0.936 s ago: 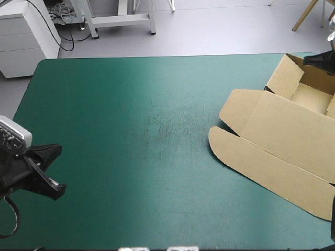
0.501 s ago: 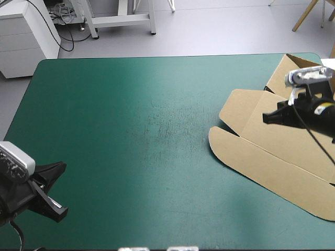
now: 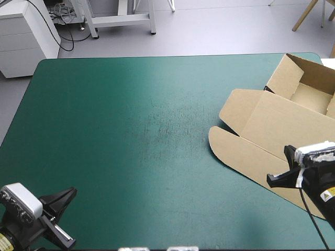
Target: Fold the box
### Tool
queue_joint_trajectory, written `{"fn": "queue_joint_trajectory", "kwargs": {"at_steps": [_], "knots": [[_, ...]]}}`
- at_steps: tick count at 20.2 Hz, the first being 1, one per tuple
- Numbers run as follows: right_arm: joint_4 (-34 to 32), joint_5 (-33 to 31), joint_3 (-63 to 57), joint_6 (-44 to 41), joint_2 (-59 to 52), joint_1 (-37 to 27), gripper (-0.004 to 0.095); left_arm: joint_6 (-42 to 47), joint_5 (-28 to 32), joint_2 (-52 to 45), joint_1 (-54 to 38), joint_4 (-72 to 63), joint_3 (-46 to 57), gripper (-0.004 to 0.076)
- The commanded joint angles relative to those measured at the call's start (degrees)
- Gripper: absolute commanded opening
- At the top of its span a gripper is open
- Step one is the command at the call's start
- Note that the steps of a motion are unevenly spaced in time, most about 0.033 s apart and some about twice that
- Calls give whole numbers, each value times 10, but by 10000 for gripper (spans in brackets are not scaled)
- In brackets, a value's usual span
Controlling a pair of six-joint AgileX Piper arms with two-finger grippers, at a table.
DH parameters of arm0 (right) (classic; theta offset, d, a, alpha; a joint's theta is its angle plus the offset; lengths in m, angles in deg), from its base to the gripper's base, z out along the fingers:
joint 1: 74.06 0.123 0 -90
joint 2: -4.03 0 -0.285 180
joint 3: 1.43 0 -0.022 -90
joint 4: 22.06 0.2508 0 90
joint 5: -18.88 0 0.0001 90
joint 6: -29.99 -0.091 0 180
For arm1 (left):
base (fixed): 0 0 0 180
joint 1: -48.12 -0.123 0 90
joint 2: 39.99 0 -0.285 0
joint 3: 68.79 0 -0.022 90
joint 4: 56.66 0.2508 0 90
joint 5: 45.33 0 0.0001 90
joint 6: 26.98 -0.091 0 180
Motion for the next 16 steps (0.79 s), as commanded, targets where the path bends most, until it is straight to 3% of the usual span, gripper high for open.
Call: {"fn": "queue_joint_trajectory", "kwargs": {"at_steps": [1, 16], "knots": [[8, 60, -30, 6, -51, 2, -19, -3, 53, -26, 1, -19, 16, -10], [9, 82, -130, -40, -296, 2, -19, 58, 100, -165, 1, 25, 148, -10]]}}
